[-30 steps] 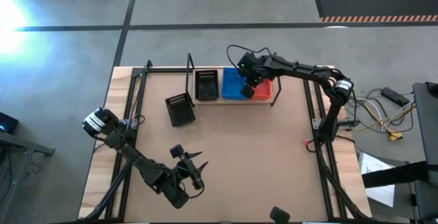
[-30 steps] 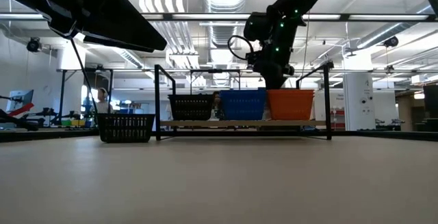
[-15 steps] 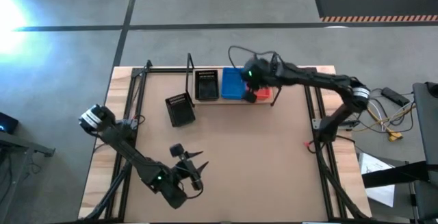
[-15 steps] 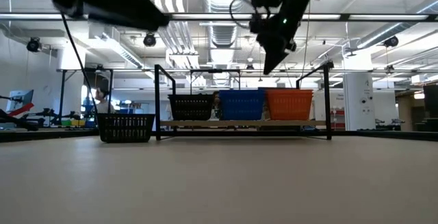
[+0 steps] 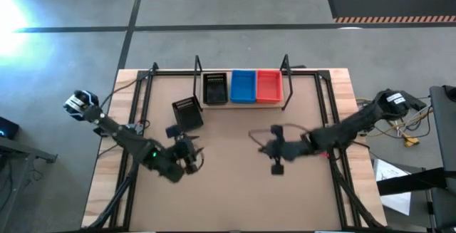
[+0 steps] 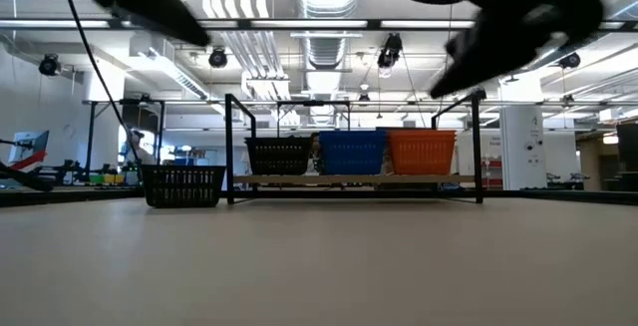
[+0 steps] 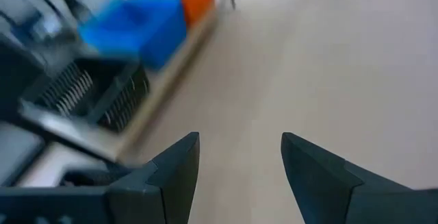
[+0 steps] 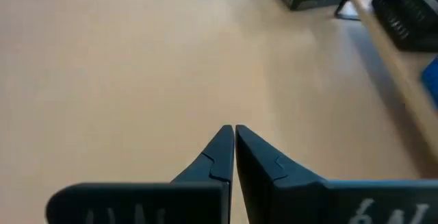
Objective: Stack baskets on shelf by color
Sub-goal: Stack the black bin on the black bin on the shelf
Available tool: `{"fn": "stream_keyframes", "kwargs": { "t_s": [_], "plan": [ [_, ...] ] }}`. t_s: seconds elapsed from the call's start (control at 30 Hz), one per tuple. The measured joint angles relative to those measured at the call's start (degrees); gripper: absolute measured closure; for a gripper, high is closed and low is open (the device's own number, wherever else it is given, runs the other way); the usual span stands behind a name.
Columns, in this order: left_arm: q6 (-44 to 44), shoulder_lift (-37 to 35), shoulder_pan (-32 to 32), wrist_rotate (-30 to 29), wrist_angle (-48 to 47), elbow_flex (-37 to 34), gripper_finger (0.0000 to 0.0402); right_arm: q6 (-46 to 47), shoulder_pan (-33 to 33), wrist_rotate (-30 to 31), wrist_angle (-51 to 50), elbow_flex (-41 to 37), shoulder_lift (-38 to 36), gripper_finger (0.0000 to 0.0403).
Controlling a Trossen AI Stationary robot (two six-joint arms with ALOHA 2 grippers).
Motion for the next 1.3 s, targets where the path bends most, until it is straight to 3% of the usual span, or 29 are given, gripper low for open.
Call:
{"fn": "stream_keyframes", "kwargs": {
  "t_s": [0.13,0.33,0.63,0.93,1.1,1.3],
  "plan": [
    [-0.1,-2.2,6.9,10.7,-2.5,-5.2,0.021,3.9,8.7,9.8,7.3,-5.7,1.1,0.0394],
    [-0.1,-2.3,14.6,11.1,-1.3,-11.5,0.021,7.2,14.9,20.2,9.2,-8.5,2.2,0.0394],
    [-0.1,-1.3,20.5,13.9,5.2,-17.3,0.0218,6.9,14.9,20.5,9.6,-8.6,2.2,0.0394],
    [-0.1,-0.1,21.5,17.5,7.3,-18.4,0.0325,6.3,14.9,20.5,9.7,-8.6,2.2,0.0394],
    [0.5,0.0,21.3,23.6,7.7,-18.0,0.0389,6.2,14.9,20.4,9.7,-8.6,2.2,0.0394],
    [0.8,0.0,17.6,37.0,8.1,-13.3,0.0397,6.2,15.0,20.3,9.7,-8.6,2.2,0.0394]
  ]
}}
